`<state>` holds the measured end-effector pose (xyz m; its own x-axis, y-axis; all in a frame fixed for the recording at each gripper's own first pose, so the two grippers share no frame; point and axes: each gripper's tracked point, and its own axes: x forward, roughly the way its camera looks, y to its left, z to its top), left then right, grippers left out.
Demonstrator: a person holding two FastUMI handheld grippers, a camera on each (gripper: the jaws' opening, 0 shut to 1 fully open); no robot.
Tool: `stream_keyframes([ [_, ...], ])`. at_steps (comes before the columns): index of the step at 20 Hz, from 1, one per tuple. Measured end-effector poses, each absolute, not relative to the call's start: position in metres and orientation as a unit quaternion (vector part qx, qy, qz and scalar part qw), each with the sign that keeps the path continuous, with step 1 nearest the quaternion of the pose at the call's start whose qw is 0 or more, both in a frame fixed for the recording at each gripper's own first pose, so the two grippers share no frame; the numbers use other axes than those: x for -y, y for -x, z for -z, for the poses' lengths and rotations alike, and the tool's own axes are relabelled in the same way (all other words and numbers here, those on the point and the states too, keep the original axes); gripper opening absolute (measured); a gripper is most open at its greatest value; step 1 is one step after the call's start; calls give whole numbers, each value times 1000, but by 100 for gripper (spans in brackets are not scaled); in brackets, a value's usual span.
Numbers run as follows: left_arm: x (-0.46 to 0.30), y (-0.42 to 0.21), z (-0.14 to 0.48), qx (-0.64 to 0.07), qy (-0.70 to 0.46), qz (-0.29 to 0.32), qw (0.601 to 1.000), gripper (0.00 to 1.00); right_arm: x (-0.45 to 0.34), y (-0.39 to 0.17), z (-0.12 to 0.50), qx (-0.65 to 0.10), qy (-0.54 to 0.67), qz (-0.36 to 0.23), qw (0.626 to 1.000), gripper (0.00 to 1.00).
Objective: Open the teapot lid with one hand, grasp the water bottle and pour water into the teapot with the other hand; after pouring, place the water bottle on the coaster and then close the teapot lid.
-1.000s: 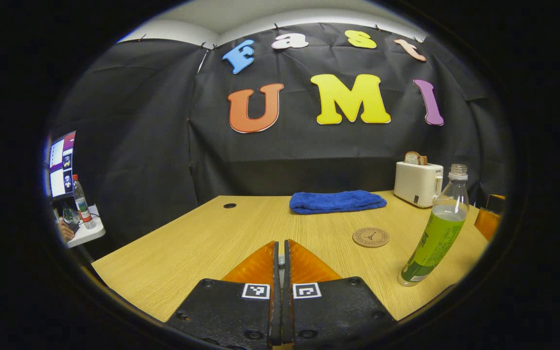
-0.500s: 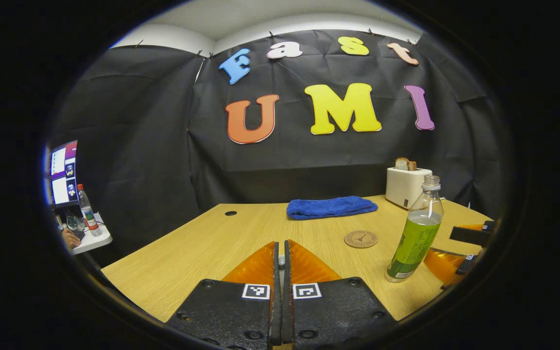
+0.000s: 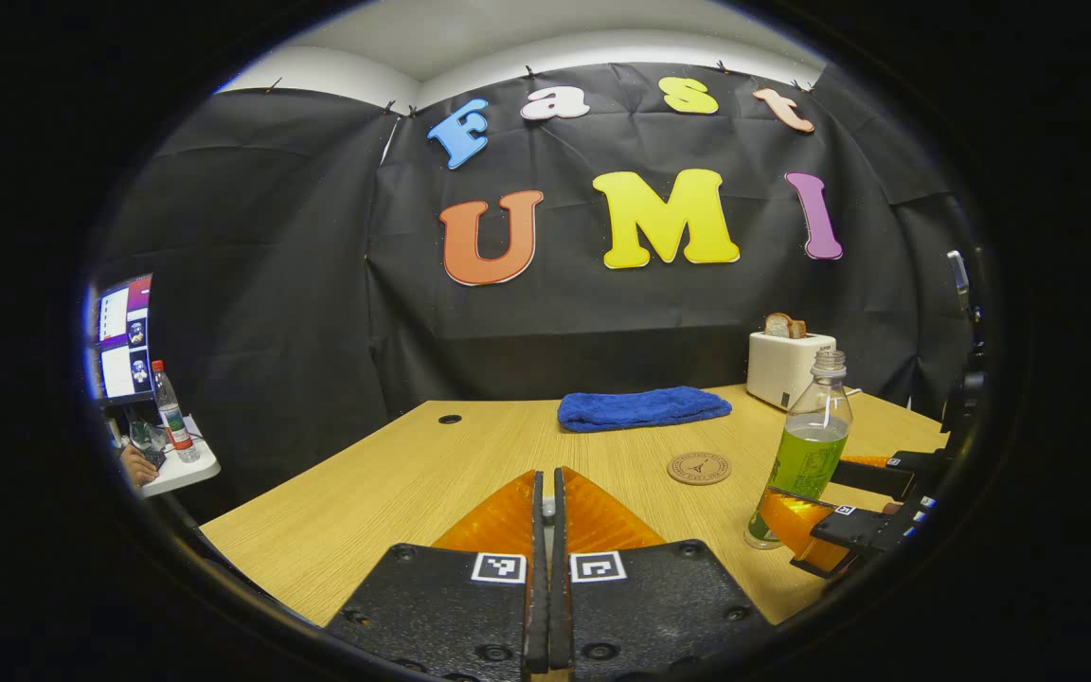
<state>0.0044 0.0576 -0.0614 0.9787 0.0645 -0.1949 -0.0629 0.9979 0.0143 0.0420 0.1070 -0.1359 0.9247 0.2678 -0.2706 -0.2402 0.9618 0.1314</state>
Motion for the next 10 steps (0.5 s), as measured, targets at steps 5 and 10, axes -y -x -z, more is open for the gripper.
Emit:
stream_keyframes([
  [5,-62,-3,62,-96,5,-31,995,3,-107,-42,131,-136,-48,-119,982,89],
  [10,-61,-1,59,-89,3,-27,996,3,-105,-42,125,-137,-27,-125,982,73],
])
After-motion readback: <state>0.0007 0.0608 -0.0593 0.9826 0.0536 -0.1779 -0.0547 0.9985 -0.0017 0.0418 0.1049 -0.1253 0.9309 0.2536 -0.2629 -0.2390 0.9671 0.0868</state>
